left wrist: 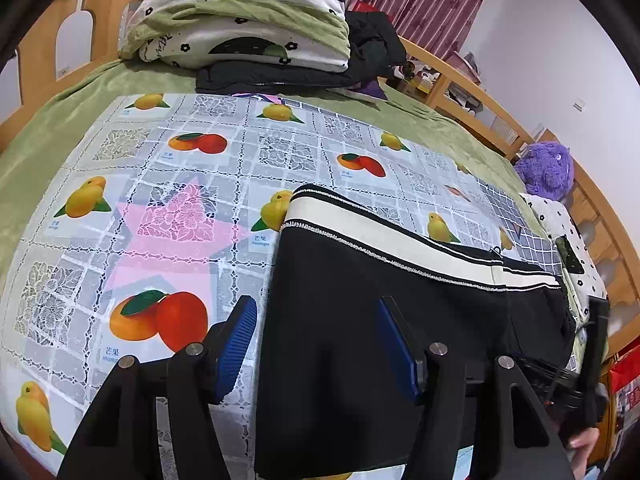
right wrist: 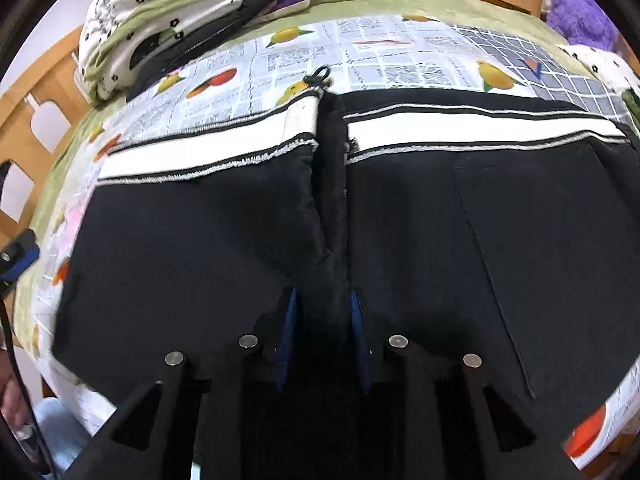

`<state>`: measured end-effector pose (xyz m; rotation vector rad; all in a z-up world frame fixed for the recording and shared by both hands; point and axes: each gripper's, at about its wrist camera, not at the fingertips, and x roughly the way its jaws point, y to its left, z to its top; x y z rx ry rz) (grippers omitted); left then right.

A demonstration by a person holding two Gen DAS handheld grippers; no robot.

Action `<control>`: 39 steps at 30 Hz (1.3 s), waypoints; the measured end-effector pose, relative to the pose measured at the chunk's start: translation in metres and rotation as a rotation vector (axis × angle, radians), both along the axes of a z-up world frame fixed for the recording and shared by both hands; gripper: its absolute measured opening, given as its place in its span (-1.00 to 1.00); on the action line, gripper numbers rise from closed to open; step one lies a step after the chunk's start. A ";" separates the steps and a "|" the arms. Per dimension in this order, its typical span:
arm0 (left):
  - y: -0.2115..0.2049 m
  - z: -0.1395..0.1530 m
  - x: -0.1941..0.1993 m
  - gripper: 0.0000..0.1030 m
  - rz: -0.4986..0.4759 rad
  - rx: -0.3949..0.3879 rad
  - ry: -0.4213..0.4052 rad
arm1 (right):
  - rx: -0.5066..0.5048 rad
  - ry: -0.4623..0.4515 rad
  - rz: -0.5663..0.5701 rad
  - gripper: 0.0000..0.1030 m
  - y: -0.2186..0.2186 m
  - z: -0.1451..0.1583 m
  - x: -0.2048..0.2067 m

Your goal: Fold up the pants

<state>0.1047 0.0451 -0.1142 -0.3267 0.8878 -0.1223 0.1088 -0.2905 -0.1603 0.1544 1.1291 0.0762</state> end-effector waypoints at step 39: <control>0.012 0.026 -0.042 0.16 -0.112 0.127 0.036 | -0.037 -0.235 -0.254 -0.02 -0.124 0.069 -0.130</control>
